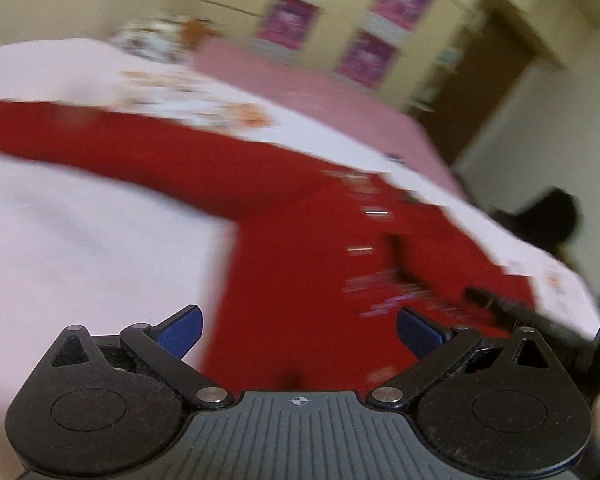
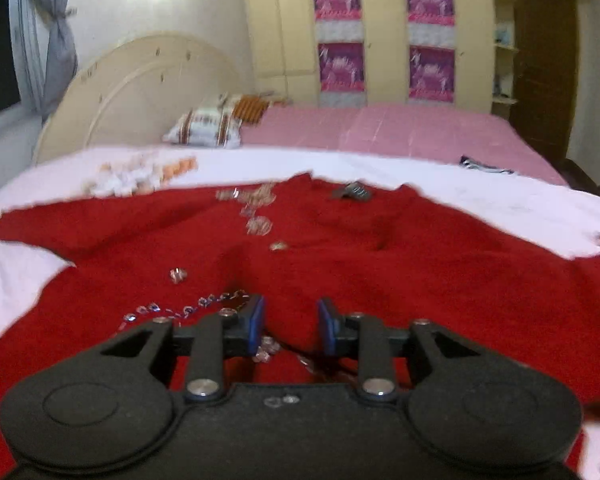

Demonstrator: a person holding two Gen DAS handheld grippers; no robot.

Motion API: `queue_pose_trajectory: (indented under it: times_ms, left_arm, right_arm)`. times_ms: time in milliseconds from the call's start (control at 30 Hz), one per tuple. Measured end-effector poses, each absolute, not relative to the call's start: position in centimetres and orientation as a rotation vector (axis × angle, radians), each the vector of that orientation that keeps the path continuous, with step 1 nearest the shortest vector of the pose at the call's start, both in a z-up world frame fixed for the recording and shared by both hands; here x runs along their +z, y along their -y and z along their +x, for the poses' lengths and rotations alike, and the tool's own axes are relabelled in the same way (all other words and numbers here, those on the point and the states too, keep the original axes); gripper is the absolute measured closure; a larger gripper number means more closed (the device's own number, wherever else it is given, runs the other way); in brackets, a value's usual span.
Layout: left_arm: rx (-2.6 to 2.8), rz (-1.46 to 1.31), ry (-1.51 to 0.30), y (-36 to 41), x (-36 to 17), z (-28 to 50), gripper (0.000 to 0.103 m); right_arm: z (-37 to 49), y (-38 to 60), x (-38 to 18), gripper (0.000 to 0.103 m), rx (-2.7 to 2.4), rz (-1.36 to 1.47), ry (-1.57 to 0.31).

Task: Fold small clothes
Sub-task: 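Fold the held sleeve across the sweater body with the right tool while the left tool pinches the body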

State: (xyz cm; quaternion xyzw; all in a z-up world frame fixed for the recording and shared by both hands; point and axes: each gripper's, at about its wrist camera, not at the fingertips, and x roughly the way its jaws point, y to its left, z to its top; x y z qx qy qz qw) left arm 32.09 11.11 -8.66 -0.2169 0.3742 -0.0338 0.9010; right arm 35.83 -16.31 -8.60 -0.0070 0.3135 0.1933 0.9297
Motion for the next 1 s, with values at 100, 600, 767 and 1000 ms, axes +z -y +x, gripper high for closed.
queue_pose_trajectory:
  times_ms: [100,600,767,1000]
  left_arm:
    - [-0.199,-0.45,-0.796,-6.8,-9.9,37.5,0.001]
    - [-0.219,-0.416,-0.819,-2.5,-11.3,48.6,0.1]
    - [-0.159,-0.389,-0.784,-7.7,-10.0,47.7,0.1]
    - [-0.092,-0.404,-0.824,-11.5,-12.1,48.0,0.1]
  right_arm:
    - [34.5,19.8,-8.1,0.075,0.352,0.038,-0.641]
    - [32.7,30.9,-9.9,0.073,0.118,0.312,-0.658]
    - [33.6,31.0,-10.5,0.072,0.107,0.314,-0.681]
    - [35.3,31.7,-11.6,0.071,0.125,0.446,-0.701]
